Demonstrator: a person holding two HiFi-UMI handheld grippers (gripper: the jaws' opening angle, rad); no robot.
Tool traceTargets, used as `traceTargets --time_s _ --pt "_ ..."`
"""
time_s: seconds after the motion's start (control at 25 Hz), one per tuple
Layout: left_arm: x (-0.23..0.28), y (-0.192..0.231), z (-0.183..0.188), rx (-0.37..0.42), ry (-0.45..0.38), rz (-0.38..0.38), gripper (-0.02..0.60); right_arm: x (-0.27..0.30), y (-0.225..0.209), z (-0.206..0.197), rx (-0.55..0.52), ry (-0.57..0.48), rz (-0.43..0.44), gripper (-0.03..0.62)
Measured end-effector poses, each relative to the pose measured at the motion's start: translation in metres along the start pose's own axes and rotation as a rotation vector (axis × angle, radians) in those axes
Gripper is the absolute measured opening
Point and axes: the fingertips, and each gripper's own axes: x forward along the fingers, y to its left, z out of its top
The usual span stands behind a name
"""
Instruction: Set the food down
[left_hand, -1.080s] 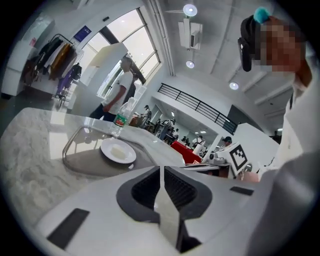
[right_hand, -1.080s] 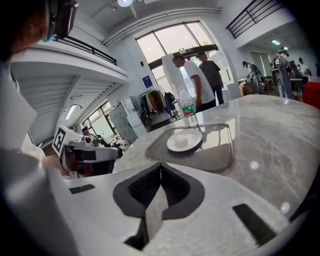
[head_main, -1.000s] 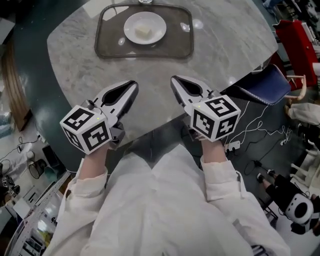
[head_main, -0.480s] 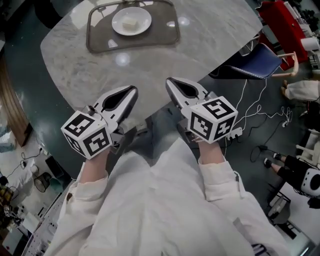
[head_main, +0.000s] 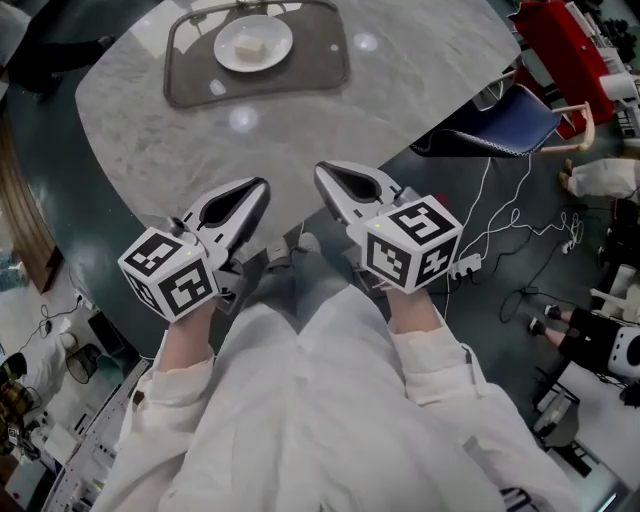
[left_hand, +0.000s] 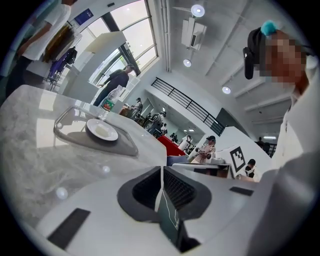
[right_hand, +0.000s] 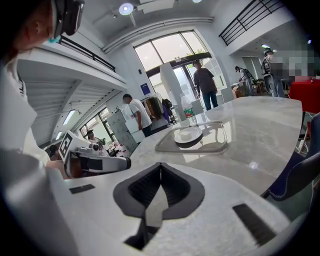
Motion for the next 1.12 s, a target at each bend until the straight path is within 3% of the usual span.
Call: traceTargets --time_s 0.56,0.8,1.12 --pt "0.028 -0.034 0.014 0.016 -0.004 -0.01 0.028 -0.023 0.004 0.029 -0.059 -0.013 0.091 0.003" --pt "0.028 -0.035 0.021 0.03 -0.018 -0.006 0.028 -0.026 0.017 0.033 -0.13 0.014 0.158 0.003" --pt "0.019 -0.044 0.017 0.034 -0.024 0.007 0.028 -0.03 0.035 0.031 -0.142 0.005 0.19 0.002"
